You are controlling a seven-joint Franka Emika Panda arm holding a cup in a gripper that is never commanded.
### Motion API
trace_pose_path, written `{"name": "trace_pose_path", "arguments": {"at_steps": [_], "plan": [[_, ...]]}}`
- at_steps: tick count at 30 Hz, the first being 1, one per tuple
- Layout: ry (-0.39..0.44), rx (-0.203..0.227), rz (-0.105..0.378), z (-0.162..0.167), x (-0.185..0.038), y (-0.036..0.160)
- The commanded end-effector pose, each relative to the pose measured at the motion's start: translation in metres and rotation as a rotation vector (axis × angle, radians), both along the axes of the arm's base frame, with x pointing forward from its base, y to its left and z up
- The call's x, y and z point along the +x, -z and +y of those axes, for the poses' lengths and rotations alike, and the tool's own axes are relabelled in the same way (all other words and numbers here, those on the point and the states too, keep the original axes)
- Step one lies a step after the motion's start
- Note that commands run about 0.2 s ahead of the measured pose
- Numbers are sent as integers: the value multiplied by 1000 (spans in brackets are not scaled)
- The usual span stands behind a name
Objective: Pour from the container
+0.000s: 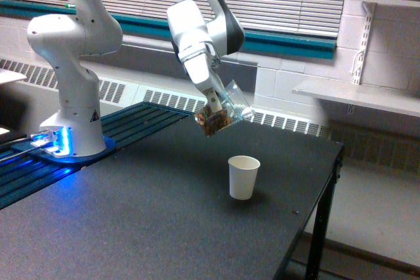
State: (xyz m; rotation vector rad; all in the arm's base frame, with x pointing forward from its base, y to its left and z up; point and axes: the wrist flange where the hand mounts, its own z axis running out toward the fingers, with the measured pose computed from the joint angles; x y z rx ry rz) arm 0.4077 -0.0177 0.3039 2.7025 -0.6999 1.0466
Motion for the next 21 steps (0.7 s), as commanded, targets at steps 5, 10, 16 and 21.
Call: {"name": "trace_pose_path", "arguments": {"at_steps": [5, 10, 16, 21], "plan": [[-16, -89, 18, 2, 5, -3], [-24, -94, 40, 2, 5, 1], [-38, -108, 70, 3, 3, 6], [-61, -121, 92, 7, 2, 10]]}}
